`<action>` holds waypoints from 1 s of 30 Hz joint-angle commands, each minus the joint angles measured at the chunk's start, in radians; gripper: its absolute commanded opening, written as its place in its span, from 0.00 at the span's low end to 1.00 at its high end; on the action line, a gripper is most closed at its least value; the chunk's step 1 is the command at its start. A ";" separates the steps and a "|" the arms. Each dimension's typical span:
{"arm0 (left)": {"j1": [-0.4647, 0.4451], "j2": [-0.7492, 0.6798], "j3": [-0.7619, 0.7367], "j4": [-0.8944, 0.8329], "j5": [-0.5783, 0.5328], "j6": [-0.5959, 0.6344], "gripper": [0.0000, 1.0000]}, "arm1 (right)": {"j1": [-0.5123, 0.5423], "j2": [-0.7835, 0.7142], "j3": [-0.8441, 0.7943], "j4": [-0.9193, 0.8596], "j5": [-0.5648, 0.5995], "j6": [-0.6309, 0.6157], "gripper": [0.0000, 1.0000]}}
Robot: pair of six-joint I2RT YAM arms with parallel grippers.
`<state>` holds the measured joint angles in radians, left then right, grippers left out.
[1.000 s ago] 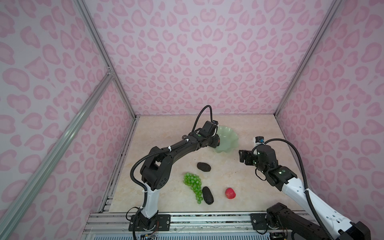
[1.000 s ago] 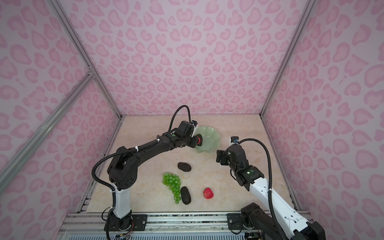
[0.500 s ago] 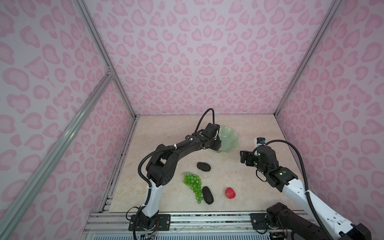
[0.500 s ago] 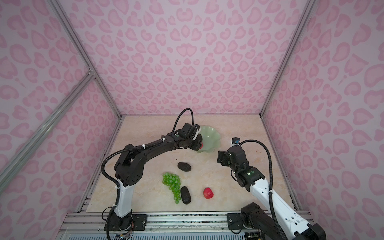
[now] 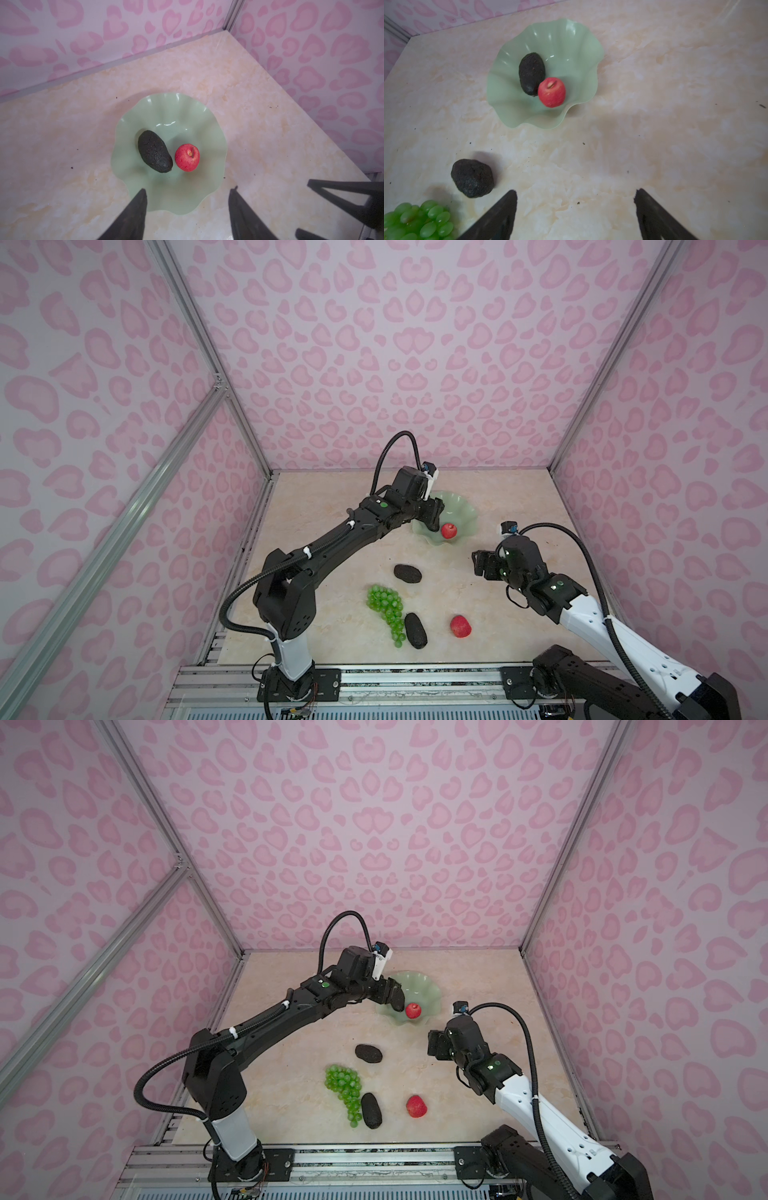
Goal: Place and organize the fake fruits in the fruit bowl
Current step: 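Grasp the second red apple with the right gripper while the left withdraws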
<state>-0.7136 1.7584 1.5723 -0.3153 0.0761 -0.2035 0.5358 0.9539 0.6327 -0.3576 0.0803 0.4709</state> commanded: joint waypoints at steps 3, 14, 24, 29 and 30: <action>0.003 -0.204 -0.152 0.102 -0.109 0.026 0.67 | 0.207 0.023 -0.034 -0.106 0.060 0.146 0.88; 0.033 -0.611 -0.599 0.225 -0.366 -0.046 0.83 | 0.509 0.026 -0.175 -0.103 0.075 0.463 0.86; 0.098 -0.834 -0.847 0.224 -0.397 -0.146 0.90 | 0.590 0.180 -0.179 -0.005 0.057 0.545 0.79; 0.108 -0.913 -0.905 0.193 -0.427 -0.174 0.91 | 0.599 0.250 -0.162 0.015 0.079 0.545 0.65; 0.109 -0.932 -0.919 0.198 -0.417 -0.173 0.91 | 0.599 0.260 -0.161 0.018 0.082 0.545 0.59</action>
<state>-0.6083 0.8619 0.6758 -0.1322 -0.3256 -0.3508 1.1324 1.1931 0.4683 -0.3607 0.1398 1.0016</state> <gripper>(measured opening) 0.908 0.631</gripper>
